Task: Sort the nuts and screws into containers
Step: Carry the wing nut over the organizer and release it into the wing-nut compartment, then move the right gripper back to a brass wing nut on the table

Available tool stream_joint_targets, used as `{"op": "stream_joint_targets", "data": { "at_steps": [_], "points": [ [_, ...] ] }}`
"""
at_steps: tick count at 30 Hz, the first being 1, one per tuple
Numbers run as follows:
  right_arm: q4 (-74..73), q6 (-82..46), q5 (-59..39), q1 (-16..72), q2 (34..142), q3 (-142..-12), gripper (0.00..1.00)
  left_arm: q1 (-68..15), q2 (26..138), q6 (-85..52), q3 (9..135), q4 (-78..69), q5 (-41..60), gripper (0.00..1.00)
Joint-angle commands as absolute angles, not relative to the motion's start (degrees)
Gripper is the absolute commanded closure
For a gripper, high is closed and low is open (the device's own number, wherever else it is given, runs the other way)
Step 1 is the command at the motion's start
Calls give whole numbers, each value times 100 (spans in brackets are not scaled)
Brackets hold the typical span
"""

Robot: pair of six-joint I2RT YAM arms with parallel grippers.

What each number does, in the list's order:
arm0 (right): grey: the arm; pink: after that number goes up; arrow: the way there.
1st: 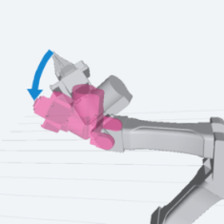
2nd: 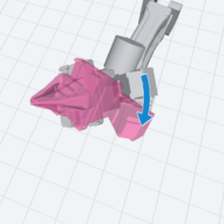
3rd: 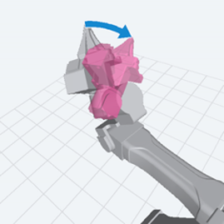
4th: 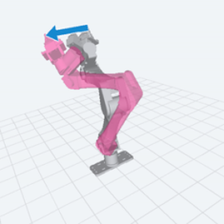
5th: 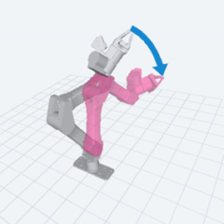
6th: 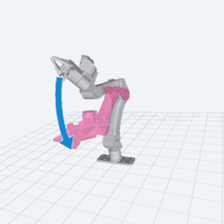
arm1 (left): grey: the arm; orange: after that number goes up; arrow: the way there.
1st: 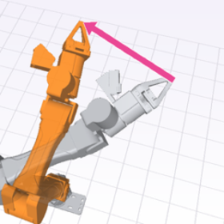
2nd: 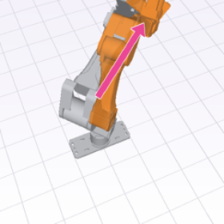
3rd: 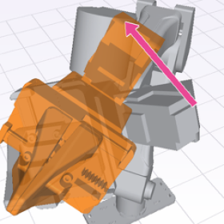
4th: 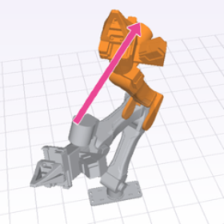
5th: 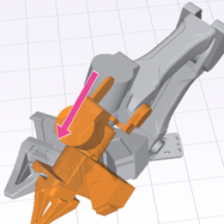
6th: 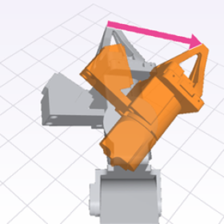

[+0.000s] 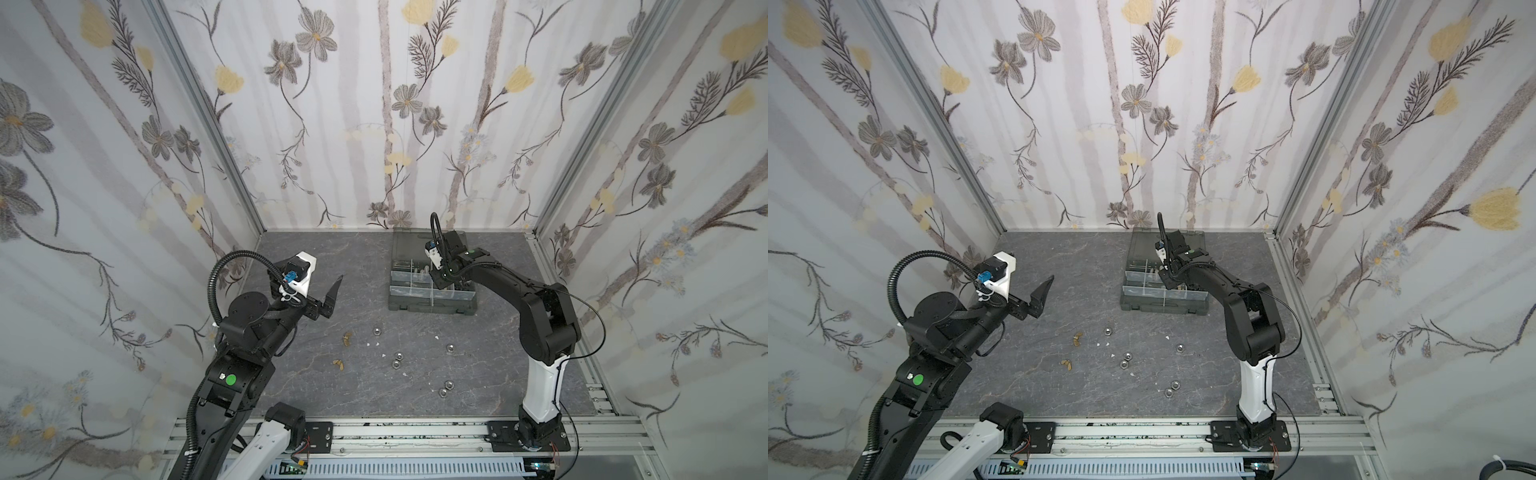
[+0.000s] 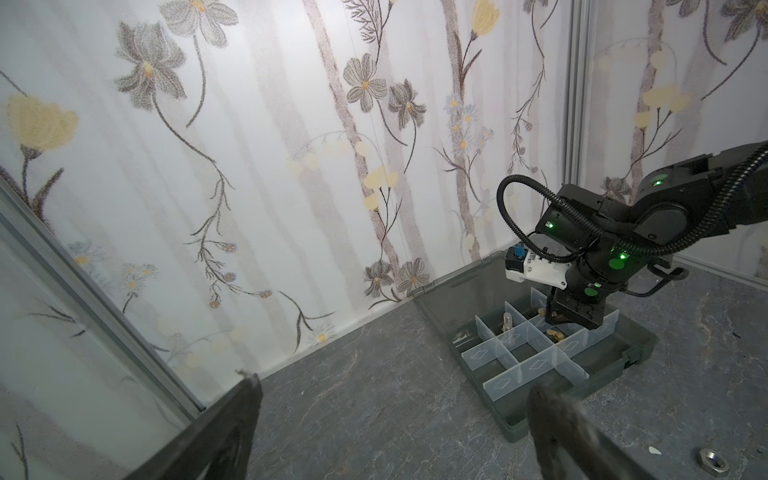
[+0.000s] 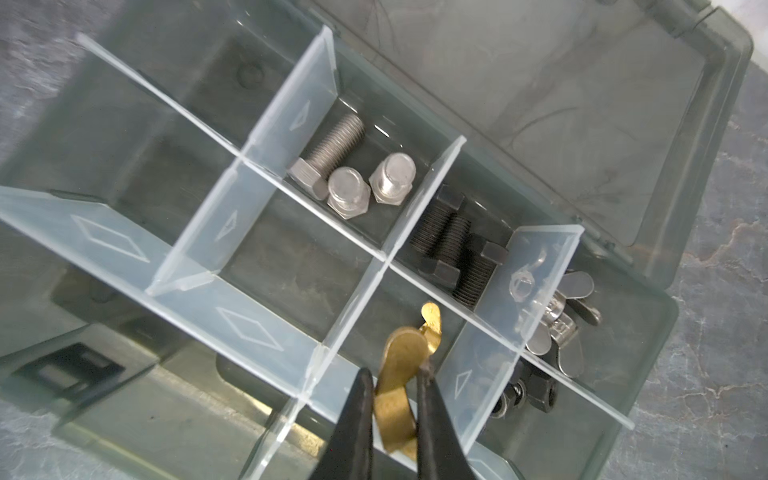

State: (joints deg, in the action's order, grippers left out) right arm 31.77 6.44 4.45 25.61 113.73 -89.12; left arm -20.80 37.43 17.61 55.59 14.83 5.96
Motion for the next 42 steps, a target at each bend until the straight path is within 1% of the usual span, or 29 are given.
{"op": "stream_joint_targets", "data": {
  "at_steps": [1,8,13,15,22,25,28,30,32,35,37,38,40,42],
  "points": [
    [3221,505,515,2558,11456,-8938,94,-2074,3744,1846,5620,1415,565,0],
    [3290,491,556,2552,11608,-8869,92,-2093,3742,1825,5581,1389,486,0],
    [3279,486,558,2547,11637,-8842,89,-2109,3744,1815,5581,1395,483,0],
    [3278,488,562,2546,11636,-8850,86,-2103,3736,1802,5579,1414,497,0],
    [3440,507,578,2589,11472,-8944,70,-2101,3728,1793,5606,1406,502,0],
    [3576,496,590,2655,11362,-9062,68,-2102,3671,1784,5563,1397,513,0],
    [3721,444,570,2845,11247,-9233,67,-2103,3581,1775,5523,1397,508,0],
    [3766,360,503,3100,11198,-9377,67,-2101,3511,1772,5511,1421,483,0],
    [3789,244,453,3447,11218,-9553,64,-2102,3481,1729,5547,1486,417,0],
    [3841,-231,454,4042,11454,-9924,61,-2107,3466,1633,5676,1666,371,0],
    [3887,-932,434,4386,11683,-10233,60,-2106,3436,1582,5741,1759,361,0],
    [3934,-1405,403,4563,11806,-10396,57,-2104,3428,1572,5778,1832,347,0],
    [4002,-2287,336,4950,12005,-10620,50,-2101,3381,1564,5833,1947,300,0],
    [3760,-3050,153,5262,12063,-10595,44,-2101,3276,1556,5815,1978,225,0]
  ]
}}
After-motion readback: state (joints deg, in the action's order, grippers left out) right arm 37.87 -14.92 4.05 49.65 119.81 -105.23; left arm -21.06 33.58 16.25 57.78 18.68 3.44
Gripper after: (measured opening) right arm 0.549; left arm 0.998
